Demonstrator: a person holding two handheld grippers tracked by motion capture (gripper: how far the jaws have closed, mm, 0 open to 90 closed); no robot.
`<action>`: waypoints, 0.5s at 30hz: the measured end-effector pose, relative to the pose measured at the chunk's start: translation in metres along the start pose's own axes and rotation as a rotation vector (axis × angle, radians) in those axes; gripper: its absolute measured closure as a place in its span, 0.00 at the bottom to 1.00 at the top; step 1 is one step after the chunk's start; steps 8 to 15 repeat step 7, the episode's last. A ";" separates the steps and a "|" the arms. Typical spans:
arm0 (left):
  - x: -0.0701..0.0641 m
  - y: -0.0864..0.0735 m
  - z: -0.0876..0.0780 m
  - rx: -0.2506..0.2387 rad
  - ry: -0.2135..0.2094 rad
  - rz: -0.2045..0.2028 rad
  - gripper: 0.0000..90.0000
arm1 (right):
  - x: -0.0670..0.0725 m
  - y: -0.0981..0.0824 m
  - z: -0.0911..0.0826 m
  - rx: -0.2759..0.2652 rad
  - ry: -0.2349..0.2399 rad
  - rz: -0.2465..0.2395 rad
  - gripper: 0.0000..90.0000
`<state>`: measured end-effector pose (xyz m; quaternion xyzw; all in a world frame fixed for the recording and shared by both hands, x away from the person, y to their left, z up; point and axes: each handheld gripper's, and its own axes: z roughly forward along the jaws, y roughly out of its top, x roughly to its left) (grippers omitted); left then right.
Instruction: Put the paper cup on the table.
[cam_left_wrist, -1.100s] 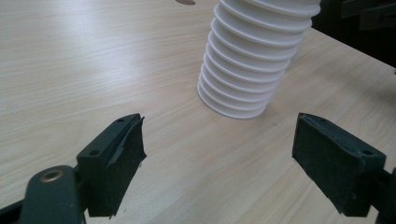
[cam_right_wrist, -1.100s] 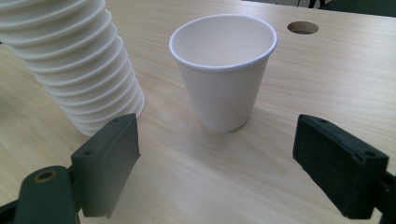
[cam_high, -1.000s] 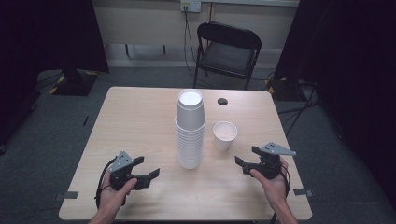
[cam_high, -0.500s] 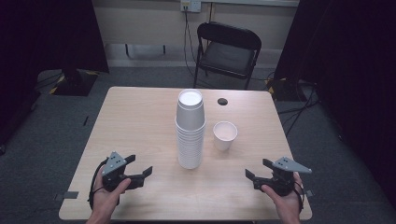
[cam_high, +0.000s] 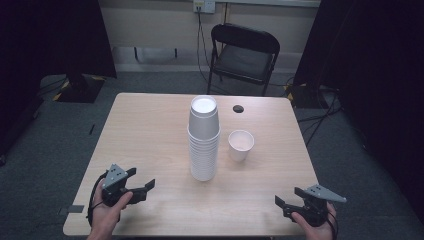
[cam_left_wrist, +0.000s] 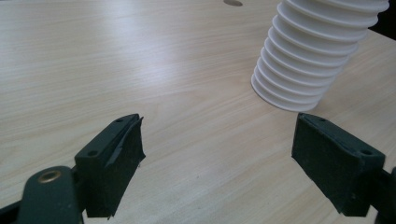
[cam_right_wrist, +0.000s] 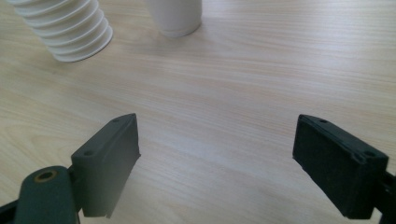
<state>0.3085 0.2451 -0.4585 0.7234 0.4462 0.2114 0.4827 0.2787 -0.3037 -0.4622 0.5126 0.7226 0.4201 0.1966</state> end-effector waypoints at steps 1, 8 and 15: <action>0.000 0.000 -0.001 -0.005 -0.001 0.004 0.18 | -0.002 0.000 0.000 -0.003 -0.002 0.003 0.16; 0.002 -0.002 -0.001 0.003 -0.003 0.002 0.18 | -0.008 0.001 -0.001 -0.016 -0.020 0.027 0.15; 0.002 -0.002 -0.001 0.003 -0.003 0.002 0.18 | -0.008 0.001 -0.001 -0.016 -0.020 0.027 0.15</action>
